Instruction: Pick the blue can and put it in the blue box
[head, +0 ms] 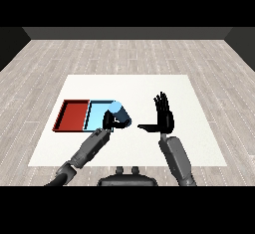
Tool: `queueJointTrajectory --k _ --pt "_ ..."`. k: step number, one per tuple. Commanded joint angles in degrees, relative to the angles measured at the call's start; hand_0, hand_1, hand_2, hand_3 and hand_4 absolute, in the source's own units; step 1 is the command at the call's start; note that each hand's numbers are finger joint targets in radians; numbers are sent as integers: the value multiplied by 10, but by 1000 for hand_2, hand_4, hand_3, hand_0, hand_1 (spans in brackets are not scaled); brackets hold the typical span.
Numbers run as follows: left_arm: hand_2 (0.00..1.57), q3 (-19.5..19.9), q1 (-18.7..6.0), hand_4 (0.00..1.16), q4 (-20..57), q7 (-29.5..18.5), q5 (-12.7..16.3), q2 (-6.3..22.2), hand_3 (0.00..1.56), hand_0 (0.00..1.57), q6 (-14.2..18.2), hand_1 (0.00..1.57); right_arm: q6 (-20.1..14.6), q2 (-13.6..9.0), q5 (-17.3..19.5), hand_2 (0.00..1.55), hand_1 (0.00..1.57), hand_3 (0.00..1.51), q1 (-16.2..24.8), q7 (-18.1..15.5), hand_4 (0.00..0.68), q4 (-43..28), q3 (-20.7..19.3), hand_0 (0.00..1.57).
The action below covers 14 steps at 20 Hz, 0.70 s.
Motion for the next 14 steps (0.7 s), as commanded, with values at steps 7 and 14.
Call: queueJointTrajectory --k 7,14 --pt "1571 60 -52 1150 80 95 -39 118 1514 1571 8 1571 28 -8 -50 0 0 0 72 -17 0 -35 -58 0" --pt "1561 12 -103 1012 221 203 -112 122 1483 1571 46 1571 41 -7 -61 0 0 0 18 -26 0 38 -91 0"
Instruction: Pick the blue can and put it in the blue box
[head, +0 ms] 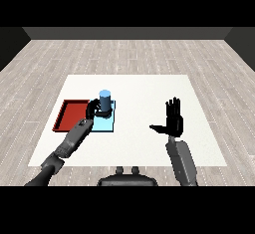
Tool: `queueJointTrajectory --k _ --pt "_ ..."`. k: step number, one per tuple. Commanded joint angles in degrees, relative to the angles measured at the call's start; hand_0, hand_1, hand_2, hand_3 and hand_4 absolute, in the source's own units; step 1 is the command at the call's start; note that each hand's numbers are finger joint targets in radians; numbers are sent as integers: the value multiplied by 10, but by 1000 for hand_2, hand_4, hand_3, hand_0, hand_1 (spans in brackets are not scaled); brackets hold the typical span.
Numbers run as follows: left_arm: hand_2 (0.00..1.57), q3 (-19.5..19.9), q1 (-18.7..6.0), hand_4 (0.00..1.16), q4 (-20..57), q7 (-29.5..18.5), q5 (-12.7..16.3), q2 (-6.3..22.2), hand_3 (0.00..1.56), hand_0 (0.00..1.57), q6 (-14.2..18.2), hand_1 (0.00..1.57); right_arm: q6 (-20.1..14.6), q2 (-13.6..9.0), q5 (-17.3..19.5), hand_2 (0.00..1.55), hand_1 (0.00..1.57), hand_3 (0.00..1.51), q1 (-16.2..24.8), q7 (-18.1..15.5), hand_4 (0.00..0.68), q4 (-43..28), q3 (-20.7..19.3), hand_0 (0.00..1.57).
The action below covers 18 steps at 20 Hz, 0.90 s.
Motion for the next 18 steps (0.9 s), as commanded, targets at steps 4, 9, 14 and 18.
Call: queueJointTrajectory --k 4,9,14,18 --pt "1353 -40 -46 940 159 133 -57 -25 1181 1437 29 1437 -1 10 4 0 0 0 23 -2 0 -9 9 0" --pt "585 -39 -65 917 279 195 -65 -68 236 650 1 650 30 -13 -31 0 0 0 -31 -2 0 62 -49 0" --pt "1203 21 -79 757 341 164 -36 -66 0 1377 -8 1377 42 -4 -14 0 0 0 -1 -28 0 83 -36 0" --pt "1021 47 -90 686 367 155 -23 -95 0 1170 6 1170 38 -4 -13 0 0 0 -11 -31 0 78 -45 0"
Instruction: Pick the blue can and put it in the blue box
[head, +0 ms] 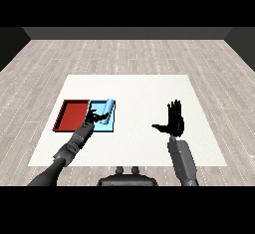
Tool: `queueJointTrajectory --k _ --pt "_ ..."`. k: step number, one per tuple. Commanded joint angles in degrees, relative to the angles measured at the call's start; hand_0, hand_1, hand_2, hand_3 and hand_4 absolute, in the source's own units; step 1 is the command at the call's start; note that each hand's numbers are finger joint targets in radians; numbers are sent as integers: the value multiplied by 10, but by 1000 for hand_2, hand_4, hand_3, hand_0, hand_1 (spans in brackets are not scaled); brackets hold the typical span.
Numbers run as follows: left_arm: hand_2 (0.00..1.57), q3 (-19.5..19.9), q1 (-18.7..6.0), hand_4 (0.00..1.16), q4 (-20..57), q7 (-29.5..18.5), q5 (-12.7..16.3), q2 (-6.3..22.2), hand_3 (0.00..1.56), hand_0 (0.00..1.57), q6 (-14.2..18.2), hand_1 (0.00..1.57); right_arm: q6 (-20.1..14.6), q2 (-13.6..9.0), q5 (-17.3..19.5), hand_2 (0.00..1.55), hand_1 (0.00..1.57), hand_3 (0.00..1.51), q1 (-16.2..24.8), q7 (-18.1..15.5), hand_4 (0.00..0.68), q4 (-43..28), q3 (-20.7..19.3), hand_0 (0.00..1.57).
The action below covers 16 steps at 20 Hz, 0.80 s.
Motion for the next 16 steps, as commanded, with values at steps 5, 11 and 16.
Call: queueJointTrajectory --k 5,11,16 --pt "0 2 -36 0 57 34 -29 2 0 0 -30 0 -3 14 2 0 0 0 -15 -4 0 11 -6 0" --pt "0 33 -19 0 37 -37 -12 -1 0 0 14 0 10 23 4 0 0 0 -4 -29 0 24 -11 0" --pt "0 67 -25 0 -33 -167 10 16 0 0 10 0 22 2 29 0 0 0 -4 -15 0 10 12 0"
